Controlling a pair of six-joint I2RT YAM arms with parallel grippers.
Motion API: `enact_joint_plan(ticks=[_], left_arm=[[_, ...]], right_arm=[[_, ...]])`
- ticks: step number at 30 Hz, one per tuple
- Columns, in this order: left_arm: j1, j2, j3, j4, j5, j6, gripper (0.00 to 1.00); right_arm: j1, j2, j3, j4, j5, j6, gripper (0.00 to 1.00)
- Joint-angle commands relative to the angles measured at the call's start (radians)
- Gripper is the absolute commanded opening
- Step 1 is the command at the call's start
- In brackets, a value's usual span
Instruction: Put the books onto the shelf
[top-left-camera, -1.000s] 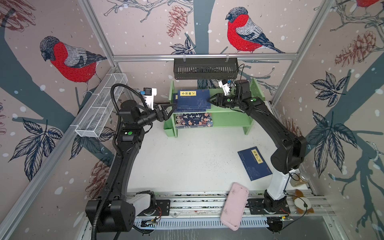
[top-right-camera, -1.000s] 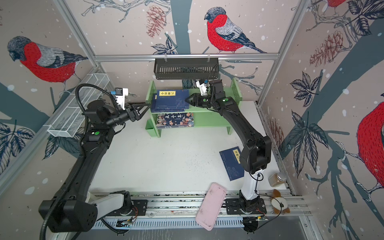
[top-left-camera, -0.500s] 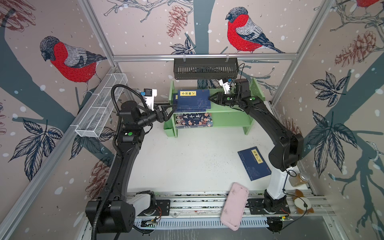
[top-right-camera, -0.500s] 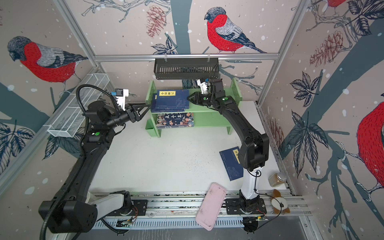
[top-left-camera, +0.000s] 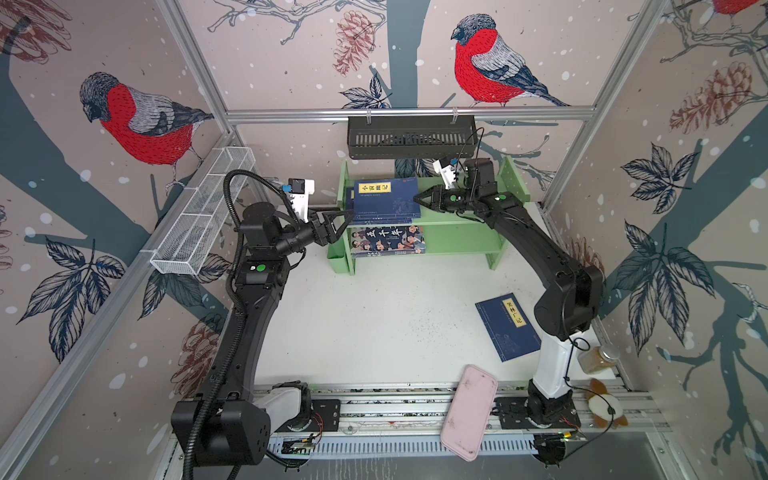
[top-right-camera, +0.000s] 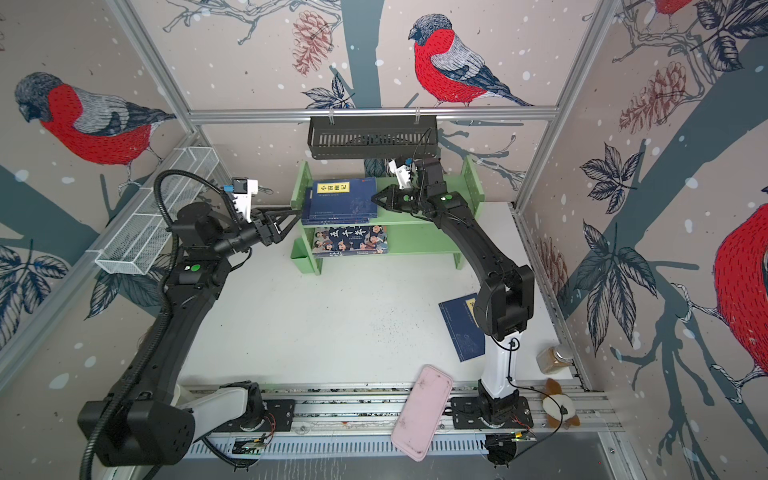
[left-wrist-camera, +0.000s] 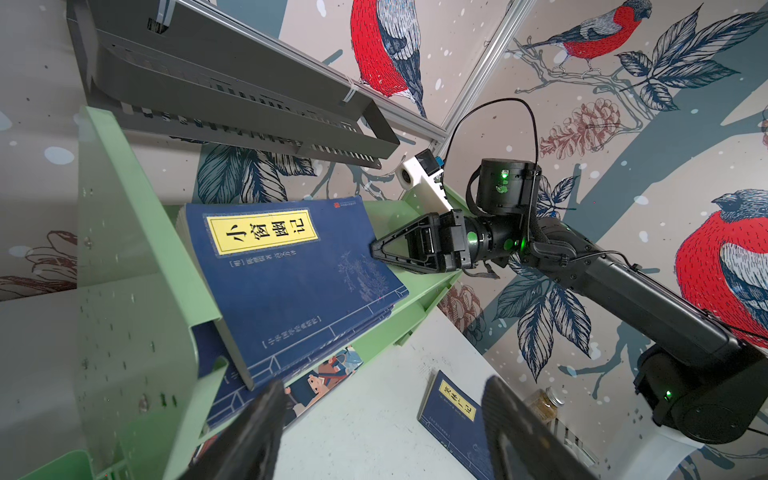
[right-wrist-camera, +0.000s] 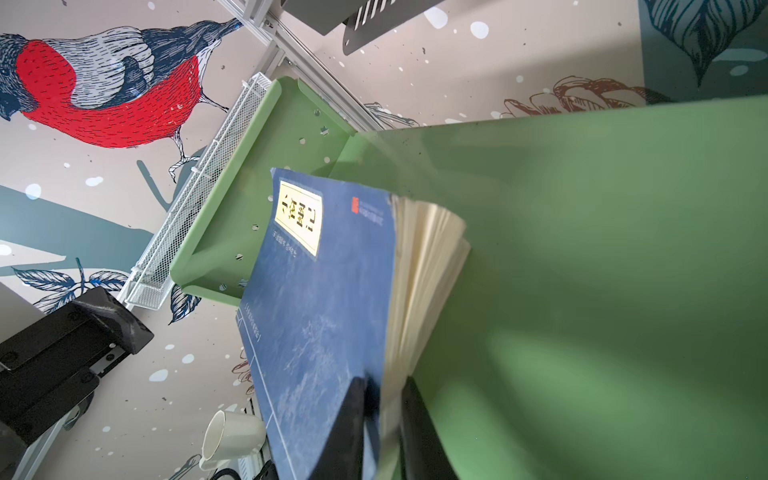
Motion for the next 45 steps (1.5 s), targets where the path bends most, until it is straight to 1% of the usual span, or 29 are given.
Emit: enact_joint_plan(ticks=[1,11,14,17,19,23,27,31,34,39,45], left_arm=[[0.001,-0.001,0.001,0.02,-0.006,0.005,0.75],[0.001,0.001,-0.006,0.035,-0.014,0.0,0.75],[0.002,0.002,-0.007,0.04,-0.019,0.004,0.75],[0.002,-0.001,-0.005,0.033,-0.041,0.029,0.75],[0.002,-0.004,0.005,0.001,-0.065,0.083,0.75],[0.002,-0.015,0.036,-0.11,-0.155,0.244,0.75],[0.0,-0.03,0.036,-0.187,-0.231,0.413,0.76],[0.0,-0.033,0.005,-0.201,-0.273,0.5,0.74],[0.001,-0.029,-0.023,-0.183,-0.264,0.512,0.73],[-0.007,-0.022,-0.057,-0.153,-0.239,0.538,0.72],[-0.021,-0.001,-0.112,-0.082,-0.27,0.538,0.72]], right_arm=[[0.006,0.003,0.007,0.015,-0.008,0.0,0.17],[0.027,0.003,0.011,0.028,0.01,0.021,0.19],[0.033,0.003,0.011,0.031,0.023,0.027,0.23],[0.035,0.002,0.007,0.036,0.046,0.038,0.34],[0.036,-0.003,0.007,0.036,0.062,0.04,0.39],[0.029,-0.047,-0.019,0.035,0.144,0.02,0.42],[0.018,-0.12,-0.092,0.08,0.168,0.014,0.41],[0.017,-0.152,-0.147,0.12,0.121,0.024,0.38],[0.022,-0.153,-0.174,0.144,0.085,0.038,0.36],[0.029,-0.145,-0.182,0.155,0.063,0.042,0.32],[0.038,-0.127,-0.173,0.153,0.047,0.04,0.28]])
